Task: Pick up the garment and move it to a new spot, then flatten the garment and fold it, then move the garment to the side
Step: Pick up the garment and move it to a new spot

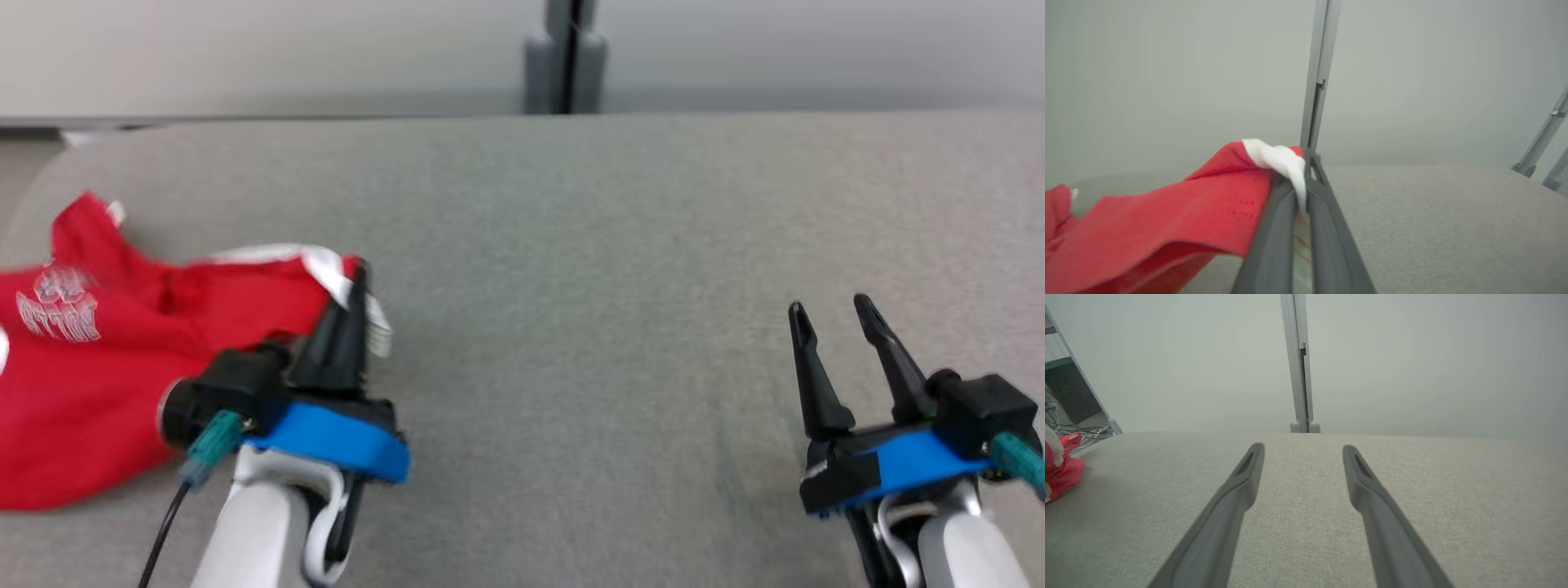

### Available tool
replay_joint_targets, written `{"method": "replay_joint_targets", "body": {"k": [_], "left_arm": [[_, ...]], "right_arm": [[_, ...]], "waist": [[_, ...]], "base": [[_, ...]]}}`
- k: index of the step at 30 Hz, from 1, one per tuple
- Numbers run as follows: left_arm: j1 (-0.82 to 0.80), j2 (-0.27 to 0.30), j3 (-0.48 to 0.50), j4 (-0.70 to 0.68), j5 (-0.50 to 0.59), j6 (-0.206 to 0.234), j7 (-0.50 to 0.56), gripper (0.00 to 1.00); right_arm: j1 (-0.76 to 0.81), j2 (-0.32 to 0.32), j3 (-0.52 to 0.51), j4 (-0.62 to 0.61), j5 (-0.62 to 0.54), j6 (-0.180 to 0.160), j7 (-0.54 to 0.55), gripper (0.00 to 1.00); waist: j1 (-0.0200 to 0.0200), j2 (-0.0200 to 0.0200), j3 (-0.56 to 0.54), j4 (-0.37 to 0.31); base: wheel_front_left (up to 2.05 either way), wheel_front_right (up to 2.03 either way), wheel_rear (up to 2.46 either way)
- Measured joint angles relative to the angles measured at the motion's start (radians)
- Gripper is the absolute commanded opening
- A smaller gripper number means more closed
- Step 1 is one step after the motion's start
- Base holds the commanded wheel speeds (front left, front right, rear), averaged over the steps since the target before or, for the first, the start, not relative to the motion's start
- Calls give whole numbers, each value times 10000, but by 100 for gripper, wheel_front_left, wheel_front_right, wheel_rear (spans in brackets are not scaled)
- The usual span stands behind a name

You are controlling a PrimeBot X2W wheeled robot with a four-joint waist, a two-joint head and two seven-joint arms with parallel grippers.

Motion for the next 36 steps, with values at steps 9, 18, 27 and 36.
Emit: {"method": "replay_joint_targets", "body": {"k": [9,18,27,36], "left_arm": [[-1145,-136,-2410,485,-581,-42,430,0],[-3178,-184,-5110,1164,-1145,-82,353,0],[-4070,-215,-6234,2144,-1467,-69,173,4],[-3881,-213,-6771,2953,-1430,8,-460,100]], "right_arm": [[-360,48,10,313,376,0,-435,100],[-696,52,165,905,945,0,-1020,100],[-996,54,316,1482,1344,0,-1480,100],[-1128,56,259,1873,1206,0,-1615,100]], "waist": [[1,0,936,-1890],[0,0,1740,-3232],[0,1,2336,-3527],[-1,1,1925,-2663]], "base": [[0,0,0],[0,0,0],[0,0,0],[0,0,0]]}}
